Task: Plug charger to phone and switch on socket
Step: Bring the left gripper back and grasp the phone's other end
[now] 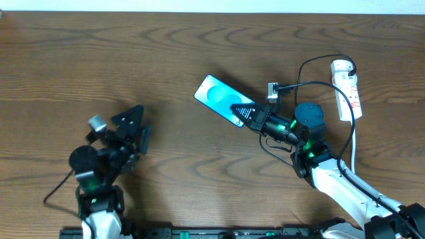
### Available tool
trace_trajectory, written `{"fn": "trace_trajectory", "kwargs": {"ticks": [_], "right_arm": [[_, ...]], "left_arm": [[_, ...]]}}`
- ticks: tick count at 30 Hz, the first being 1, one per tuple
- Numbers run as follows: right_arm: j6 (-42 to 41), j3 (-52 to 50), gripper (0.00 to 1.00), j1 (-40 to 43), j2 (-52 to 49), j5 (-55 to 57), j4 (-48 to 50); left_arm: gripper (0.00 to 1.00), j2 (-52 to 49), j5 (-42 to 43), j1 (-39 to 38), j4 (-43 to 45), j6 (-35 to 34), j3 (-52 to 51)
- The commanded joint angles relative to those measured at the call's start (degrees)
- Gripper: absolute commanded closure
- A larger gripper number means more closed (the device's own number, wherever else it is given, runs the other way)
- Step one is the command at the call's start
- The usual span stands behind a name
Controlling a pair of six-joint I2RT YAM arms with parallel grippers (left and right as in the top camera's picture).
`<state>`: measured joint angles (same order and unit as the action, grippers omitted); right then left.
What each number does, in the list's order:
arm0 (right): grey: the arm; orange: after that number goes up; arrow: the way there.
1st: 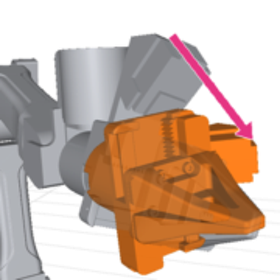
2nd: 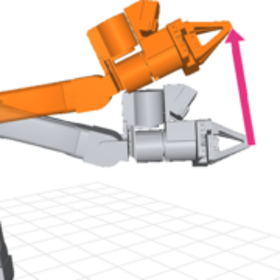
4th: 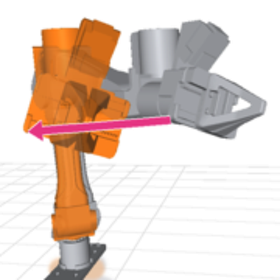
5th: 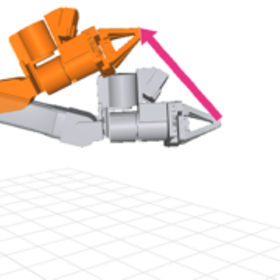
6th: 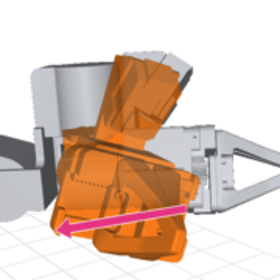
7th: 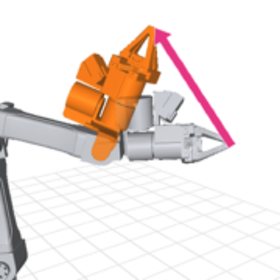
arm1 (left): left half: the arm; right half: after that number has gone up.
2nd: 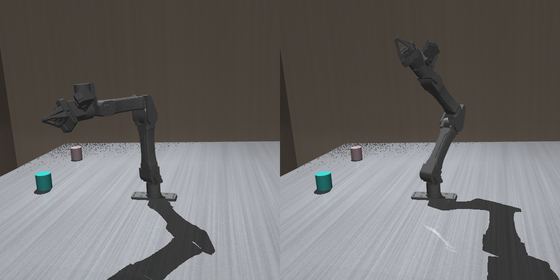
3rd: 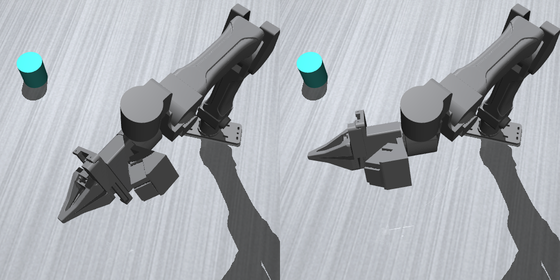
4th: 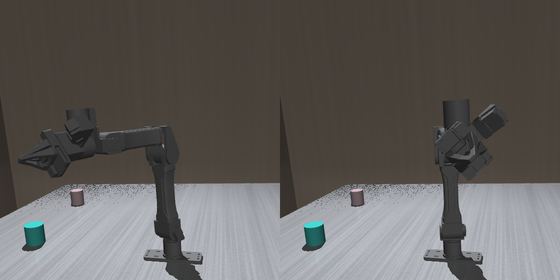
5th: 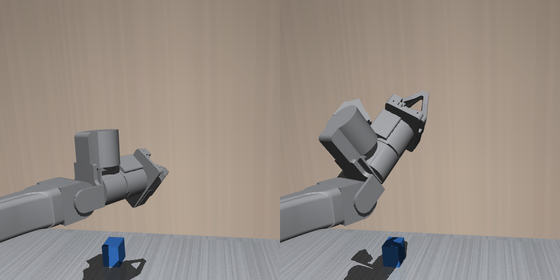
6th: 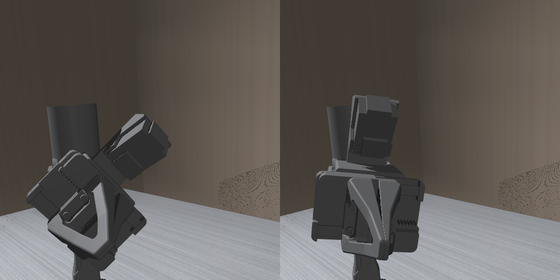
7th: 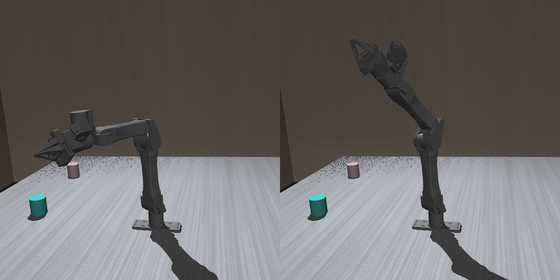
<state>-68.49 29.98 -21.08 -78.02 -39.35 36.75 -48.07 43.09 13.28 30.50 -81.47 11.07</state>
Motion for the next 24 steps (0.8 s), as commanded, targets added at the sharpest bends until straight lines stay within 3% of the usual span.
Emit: {"fn": "trace_trajectory", "kwargs": {"ticks": [1, 5, 10, 14, 20, 24], "right_arm": [[-1.51, 0.70, 0.99, -0.13, 0.52, 3.93, 0.72], [-4.37, 0.70, 0.99, -1.84, 0.50, 7.56, 0.74], [-4.37, 0.70, 0.99, -5.14, 0.48, 10.54, 0.72], [-5.53, 0.70, 0.99, -8.04, 0.48, 12.26, 0.46], [-13.86, 0.70, 0.99, -11.65, 0.48, 14.86, -0.31], [-18.05, 0.70, 0.99, -13.33, 0.48, 14.93, -0.33]], "left_arm": [[0.02, -8.74, 3.65, -6.62, 12.70, -9.92, 0.44], [0.02, -18.23, -1.40, -16.13, 24.48, -11.96, 0.48], [0.02, -26.38, -6.36, -24.72, 30.34, -13.38, 0.50], [0.02, -28.94, -8.98, -26.77, 36.94, -13.38, 0.52], [0.00, -28.96, -12.48, -26.75, 42.69, -13.35, 0.52], [0.10, -28.96, -12.83, -26.75, 42.69, -13.38, 0.52]]}}
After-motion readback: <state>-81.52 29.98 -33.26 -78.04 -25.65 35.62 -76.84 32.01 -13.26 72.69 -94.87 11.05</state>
